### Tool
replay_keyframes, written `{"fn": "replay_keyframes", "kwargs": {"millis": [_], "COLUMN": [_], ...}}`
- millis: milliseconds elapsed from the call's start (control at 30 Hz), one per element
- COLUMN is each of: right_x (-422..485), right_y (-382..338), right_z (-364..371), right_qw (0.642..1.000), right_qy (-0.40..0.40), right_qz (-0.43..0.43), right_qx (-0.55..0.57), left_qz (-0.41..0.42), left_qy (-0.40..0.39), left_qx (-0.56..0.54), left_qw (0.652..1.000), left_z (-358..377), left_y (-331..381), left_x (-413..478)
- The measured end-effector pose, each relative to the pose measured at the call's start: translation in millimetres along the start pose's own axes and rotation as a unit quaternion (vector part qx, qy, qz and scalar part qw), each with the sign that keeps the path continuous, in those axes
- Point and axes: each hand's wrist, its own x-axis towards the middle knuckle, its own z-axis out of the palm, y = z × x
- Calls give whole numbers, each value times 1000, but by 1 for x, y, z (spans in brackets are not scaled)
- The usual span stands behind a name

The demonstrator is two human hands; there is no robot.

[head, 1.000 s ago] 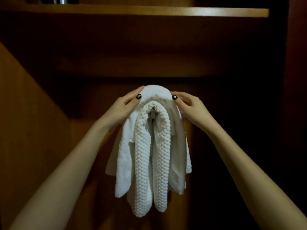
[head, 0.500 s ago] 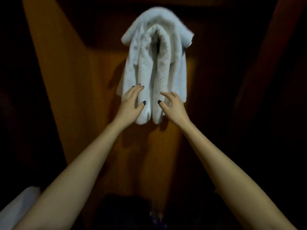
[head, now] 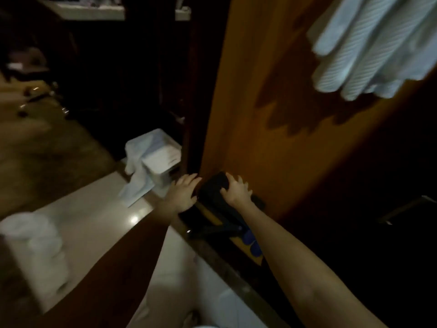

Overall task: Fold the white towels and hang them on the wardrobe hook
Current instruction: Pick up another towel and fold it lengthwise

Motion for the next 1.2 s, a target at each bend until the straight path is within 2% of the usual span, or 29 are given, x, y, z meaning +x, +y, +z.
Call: {"fn": "replay_keyframes", "kwargs": {"millis": [200,333,500,667,800,900,1033,1133,1200], "right_x": [-54,-94,-123,-107,-54,-18,19,45,58], "right_y": [-75,-104,-104,-78,-44,-4,52,89,105], "right_z": [123,205,315,424,529,615,732,811,852], "right_qw": [991,978,950,923,903,883,833,818,813], "right_qy": [-100,-151,-239,-291,-294,-284,-287,-278,-272], "right_qz": [-78,-122,-157,-178,-233,-292,-402,-471,-495], "right_qx": [-37,-81,-128,-180,-209,-233,-249,-178,-142], "left_qz": [-154,-250,-343,-391,-403,-381,-335,-278,-245], "left_qy": [-11,-19,-11,-42,-68,-87,-133,-180,-185], "left_qx": [-2,-65,-89,-107,-104,-91,-32,25,52], "left_qw": [988,966,935,913,907,916,932,943,950], "left_z": [54,90,160,266,374,462,573,645,686], "left_y": [-74,-123,-172,-211,-253,-290,-348,-385,-405], "left_x": [-159,-254,-340,-372,-365,-356,-354,-355,-358]}}
